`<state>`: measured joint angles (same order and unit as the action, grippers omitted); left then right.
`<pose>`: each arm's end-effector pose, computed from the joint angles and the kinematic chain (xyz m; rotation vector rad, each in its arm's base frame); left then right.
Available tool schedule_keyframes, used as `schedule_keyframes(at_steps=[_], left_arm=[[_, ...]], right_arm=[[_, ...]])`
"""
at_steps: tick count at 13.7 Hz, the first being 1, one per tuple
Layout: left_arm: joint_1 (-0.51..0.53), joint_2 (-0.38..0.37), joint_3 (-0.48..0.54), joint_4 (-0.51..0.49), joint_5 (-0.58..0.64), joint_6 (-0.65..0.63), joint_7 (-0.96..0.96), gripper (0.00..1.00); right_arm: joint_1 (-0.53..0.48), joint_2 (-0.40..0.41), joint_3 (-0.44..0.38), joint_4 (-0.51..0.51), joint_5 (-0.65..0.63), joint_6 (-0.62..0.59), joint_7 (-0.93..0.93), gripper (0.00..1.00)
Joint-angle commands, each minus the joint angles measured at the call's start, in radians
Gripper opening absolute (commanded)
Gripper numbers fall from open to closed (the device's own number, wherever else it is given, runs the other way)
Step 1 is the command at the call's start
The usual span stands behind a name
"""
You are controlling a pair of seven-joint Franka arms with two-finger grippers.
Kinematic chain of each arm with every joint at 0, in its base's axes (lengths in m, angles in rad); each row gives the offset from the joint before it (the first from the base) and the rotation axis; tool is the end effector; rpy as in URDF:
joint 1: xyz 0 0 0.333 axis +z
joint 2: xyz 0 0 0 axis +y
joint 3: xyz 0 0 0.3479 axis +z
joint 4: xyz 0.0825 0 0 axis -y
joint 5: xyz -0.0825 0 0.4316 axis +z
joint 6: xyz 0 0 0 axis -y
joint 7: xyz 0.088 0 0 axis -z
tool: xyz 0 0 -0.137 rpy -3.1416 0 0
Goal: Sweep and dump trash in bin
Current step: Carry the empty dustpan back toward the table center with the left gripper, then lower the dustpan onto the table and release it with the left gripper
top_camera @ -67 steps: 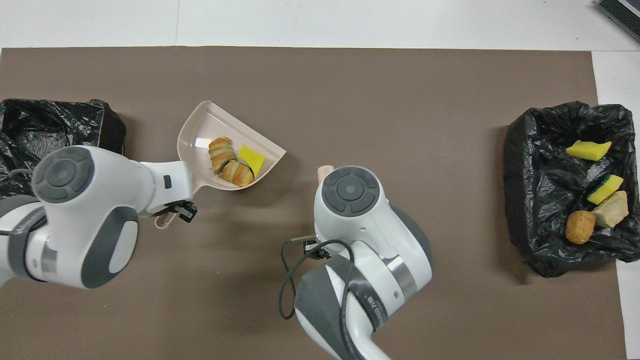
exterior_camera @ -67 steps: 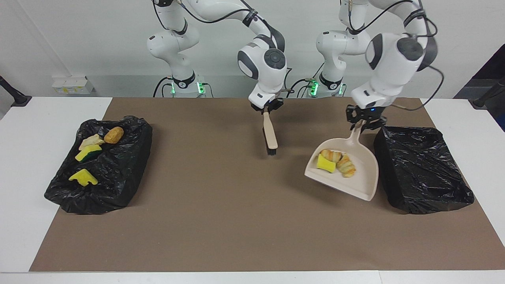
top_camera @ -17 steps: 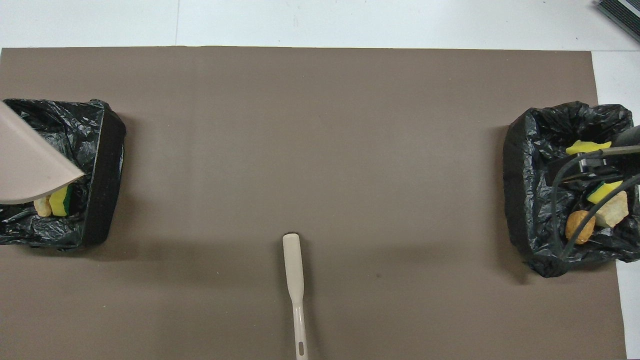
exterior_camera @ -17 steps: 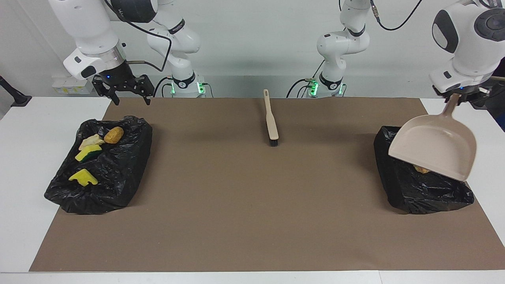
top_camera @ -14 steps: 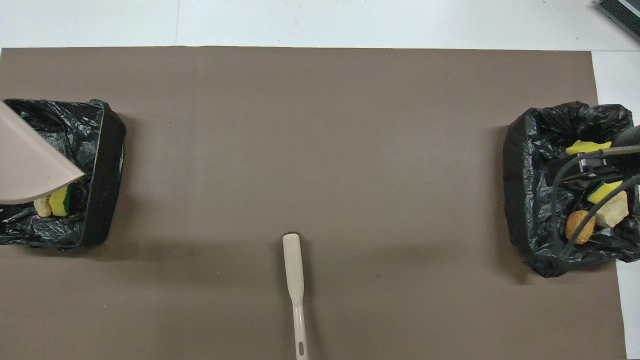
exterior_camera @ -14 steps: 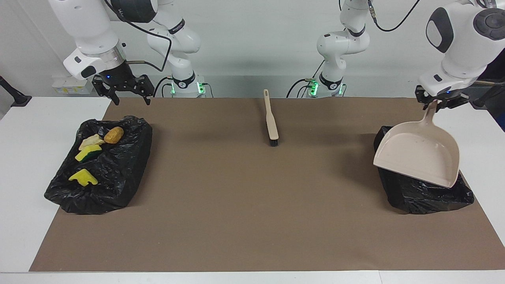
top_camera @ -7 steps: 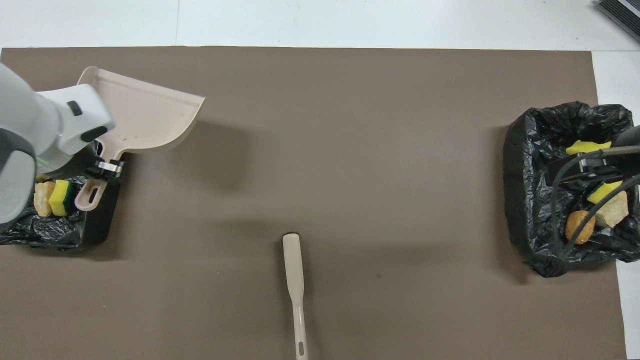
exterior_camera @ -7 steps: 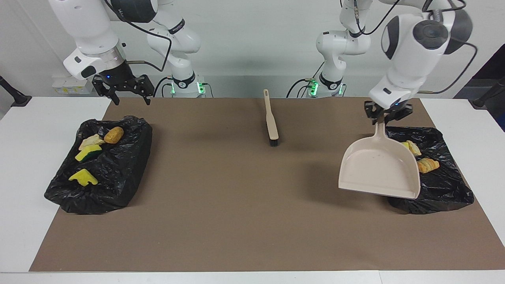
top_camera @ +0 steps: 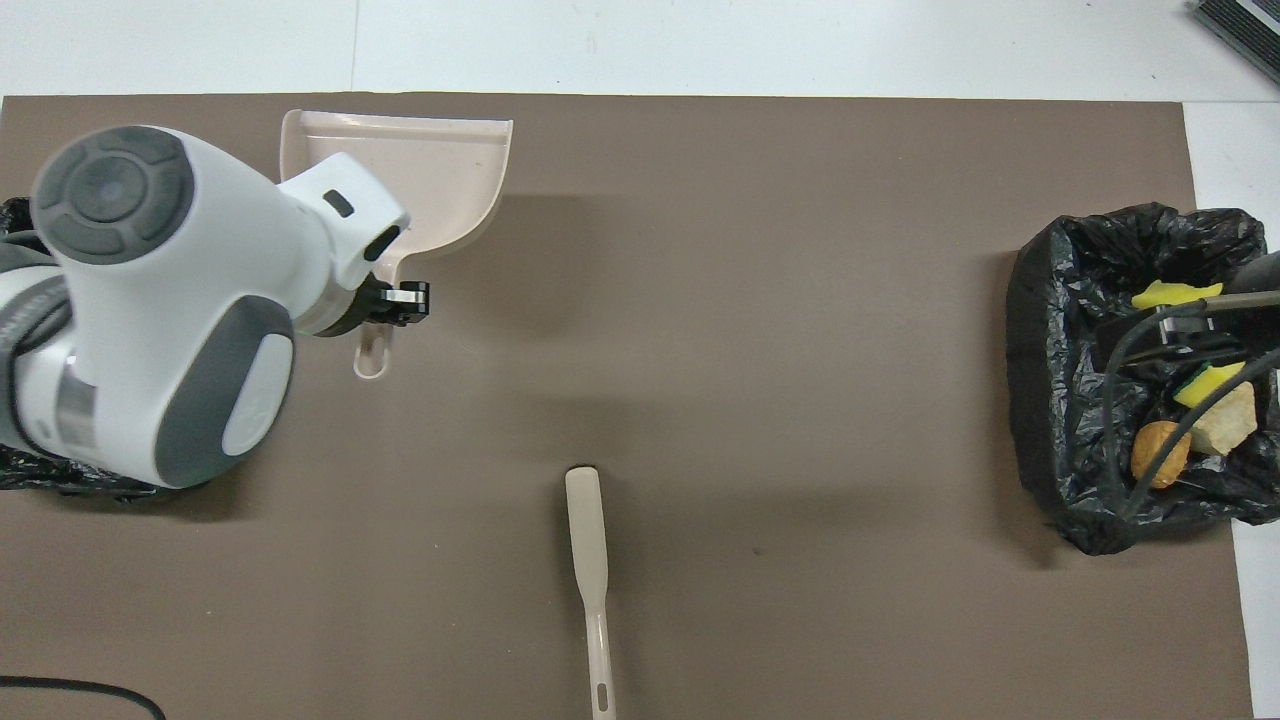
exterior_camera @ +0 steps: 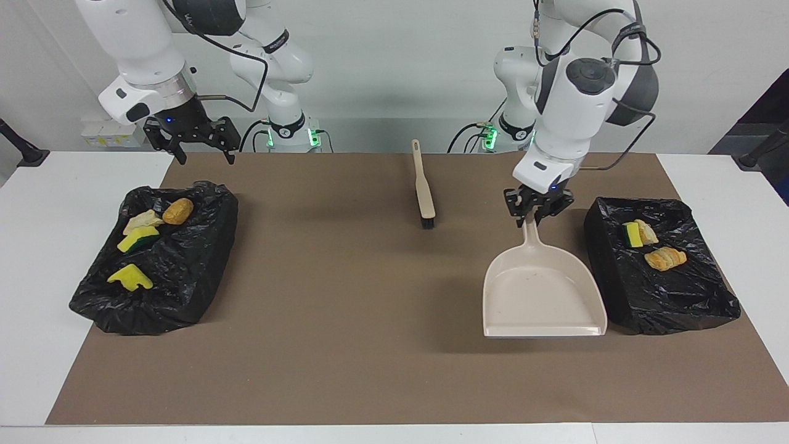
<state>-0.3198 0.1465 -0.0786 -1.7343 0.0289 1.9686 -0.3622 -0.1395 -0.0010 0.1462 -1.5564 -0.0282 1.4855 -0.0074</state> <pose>0.6178 -0.2547 0.4836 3.1196 -0.0700 0.1371 0.5907 -0.0001 0.6274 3.1113 0.0197 -0.1088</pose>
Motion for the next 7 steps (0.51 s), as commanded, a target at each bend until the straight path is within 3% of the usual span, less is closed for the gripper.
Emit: schedule_keyframes(at_steps=[1,7], left_arm=[[-0.122,0.125,0.019,0.007,-0.011,0.184,-0.167,0.00],[-0.226,0.186,0.014,0.009,-0.007,0.299,-0.146,0.00]], right_arm=[[-0.012,-0.004,0.001,0.001,0.001,-0.005,0.012,1.00],[-0.012,-0.004,0.001,0.001,-0.001,-0.005,0.063,1.00]])
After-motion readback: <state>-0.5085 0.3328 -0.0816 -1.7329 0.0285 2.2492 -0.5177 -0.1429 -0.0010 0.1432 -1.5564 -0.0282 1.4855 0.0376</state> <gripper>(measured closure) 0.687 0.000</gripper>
